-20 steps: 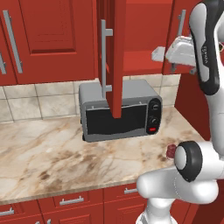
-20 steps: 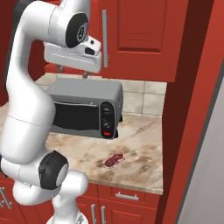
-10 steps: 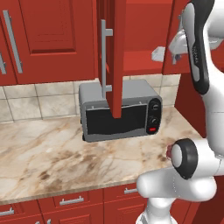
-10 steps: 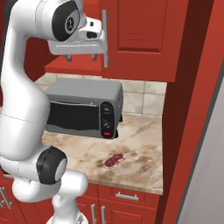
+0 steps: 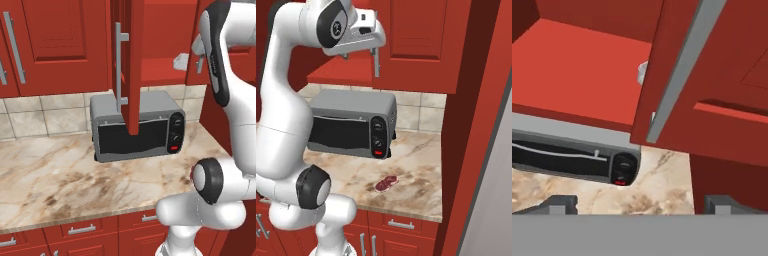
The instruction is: Retrieve the tupperware from the cabinet, then place the raw meat into the tupperware to avoid contamination.
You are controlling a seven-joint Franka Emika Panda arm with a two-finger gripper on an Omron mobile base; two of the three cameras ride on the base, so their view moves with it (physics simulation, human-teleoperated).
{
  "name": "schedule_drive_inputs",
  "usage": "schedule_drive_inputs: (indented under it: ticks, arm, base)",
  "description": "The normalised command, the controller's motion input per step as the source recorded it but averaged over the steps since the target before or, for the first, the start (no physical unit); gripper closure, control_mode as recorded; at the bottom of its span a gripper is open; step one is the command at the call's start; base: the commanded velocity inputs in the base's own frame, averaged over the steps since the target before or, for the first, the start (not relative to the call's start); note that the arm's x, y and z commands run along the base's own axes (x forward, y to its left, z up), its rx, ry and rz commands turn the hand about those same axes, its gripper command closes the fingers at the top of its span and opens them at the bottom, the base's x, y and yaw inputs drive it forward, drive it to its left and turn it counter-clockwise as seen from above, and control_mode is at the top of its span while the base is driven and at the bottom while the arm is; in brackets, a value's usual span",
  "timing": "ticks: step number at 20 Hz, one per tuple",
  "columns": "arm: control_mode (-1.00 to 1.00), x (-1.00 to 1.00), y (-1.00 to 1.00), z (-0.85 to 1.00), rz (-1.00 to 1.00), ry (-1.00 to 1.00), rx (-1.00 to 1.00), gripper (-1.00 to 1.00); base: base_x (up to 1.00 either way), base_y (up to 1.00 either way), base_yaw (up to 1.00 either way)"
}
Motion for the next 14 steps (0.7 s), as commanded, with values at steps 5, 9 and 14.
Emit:
schedule_drive_inputs:
  ticks: [5, 9, 14]
  arm:
    - [-1.00, 0.19, -0.09, 0.00, -0.11, -0.16, -0.08, -1.00]
    - [-1.00, 0.00, 0.01, 0.00, -0.11, -0.17, -0.01, -1.00]
    - [-1.00, 0.04, 0.00, -0.04, -0.11, -0.16, 0.08, -1.00]
  base:
    - [0.00, 0.00, 0.00]
    - [0.00, 0.00, 0.00]
    - [0.00, 0.00, 0.00]
